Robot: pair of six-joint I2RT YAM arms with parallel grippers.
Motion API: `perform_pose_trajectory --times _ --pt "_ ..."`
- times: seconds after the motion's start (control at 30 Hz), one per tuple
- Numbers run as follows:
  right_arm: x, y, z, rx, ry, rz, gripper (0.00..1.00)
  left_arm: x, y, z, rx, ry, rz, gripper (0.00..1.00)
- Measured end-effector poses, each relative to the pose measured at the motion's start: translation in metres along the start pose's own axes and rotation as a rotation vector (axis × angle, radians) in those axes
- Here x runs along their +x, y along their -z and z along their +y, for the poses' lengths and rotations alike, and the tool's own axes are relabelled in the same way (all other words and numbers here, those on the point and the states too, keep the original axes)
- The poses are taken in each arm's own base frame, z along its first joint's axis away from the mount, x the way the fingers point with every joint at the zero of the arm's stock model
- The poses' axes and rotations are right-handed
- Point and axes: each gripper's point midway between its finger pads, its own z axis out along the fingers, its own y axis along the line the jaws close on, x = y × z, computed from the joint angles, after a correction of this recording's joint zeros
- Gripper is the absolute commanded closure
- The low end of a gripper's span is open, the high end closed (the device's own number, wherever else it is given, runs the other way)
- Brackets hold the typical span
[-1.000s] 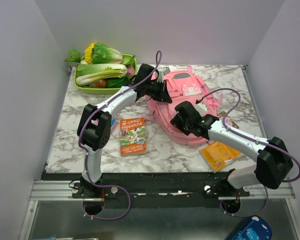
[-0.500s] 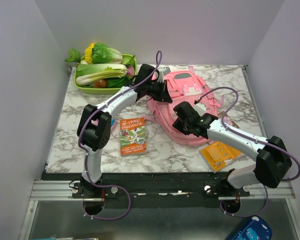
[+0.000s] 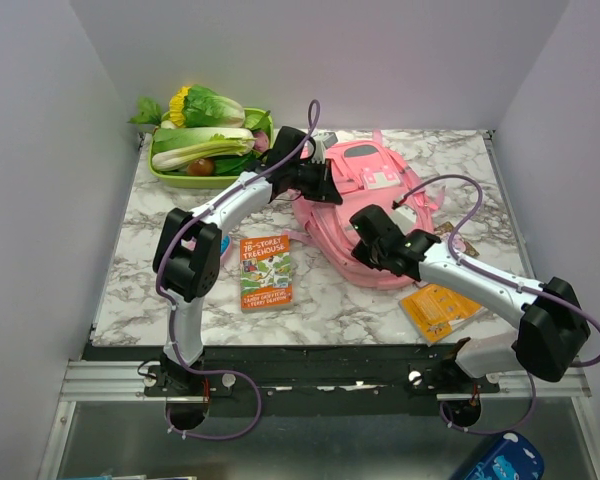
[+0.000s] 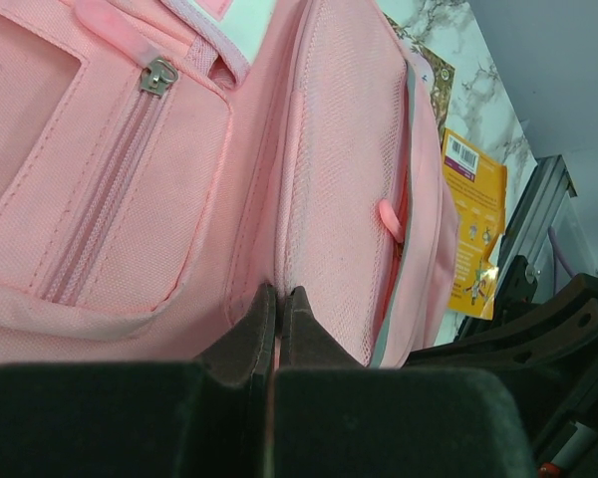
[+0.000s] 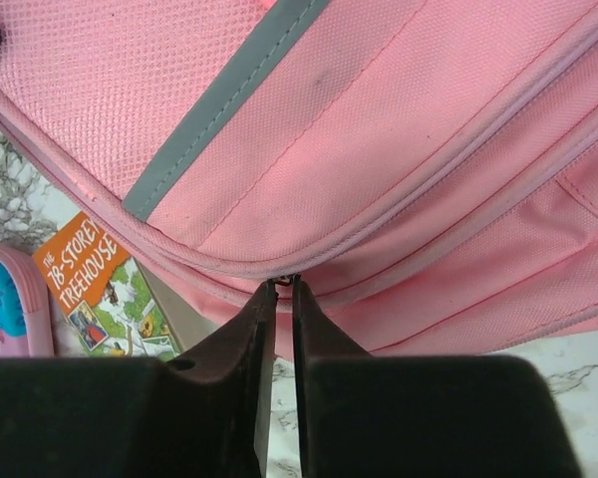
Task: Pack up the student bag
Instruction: Zip the student bag at the center of the board.
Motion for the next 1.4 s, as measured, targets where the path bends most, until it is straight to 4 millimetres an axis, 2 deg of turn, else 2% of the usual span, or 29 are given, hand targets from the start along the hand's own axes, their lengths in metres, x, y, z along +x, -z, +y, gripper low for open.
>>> perform_pose_trajectory --times 0.03,0.13,0.27,0.4,0.7,0.83,1.0,1.17,1.3,1.4 --pt "0.0 0.0 0.0 -0.002 0.005 -0.003 0.67 0.0 0.0 0.0 0.0 0.0 0.0 1.0" --pt "0.001 0.003 0.001 -0.005 0.053 -0.025 0.54 -0.001 0.0 0.0 -0.001 0.002 -0.002 1.0" --pt "-0.003 0.006 0.011 -0.019 0.076 -0.053 0.46 -0.003 0.001 0.001 -0.002 0.009 -0.007 1.0" --pt "-0.004 0.001 0.019 -0.016 0.074 -0.057 0.45 -0.004 0.002 0.0 -0.001 0.013 -0.01 1.0" --pt "0.002 -0.014 0.02 0.011 0.071 -0.058 0.46 -0.004 0.002 0.0 -0.001 0.017 -0.01 1.0" --pt "0.003 -0.017 0.019 0.024 0.076 -0.066 0.53 -0.004 0.002 0.0 -0.002 0.016 -0.01 1.0" --pt "-0.001 -0.012 0.017 0.03 0.081 -0.088 0.61 -0.004 0.002 0.0 -0.003 0.01 -0.011 1.0" --pt "-0.013 0.002 0.001 0.034 0.079 -0.139 0.65 -0.004 0.002 -0.001 0.005 0.01 -0.008 1.0" --pt "-0.018 0.005 -0.004 0.05 0.084 -0.161 0.64 -0.004 0.002 -0.001 0.007 0.012 -0.007 1.0" --pt "-0.018 0.004 -0.005 0.061 0.095 -0.164 0.57 -0.004 0.002 -0.001 0.007 0.016 -0.008 1.0"
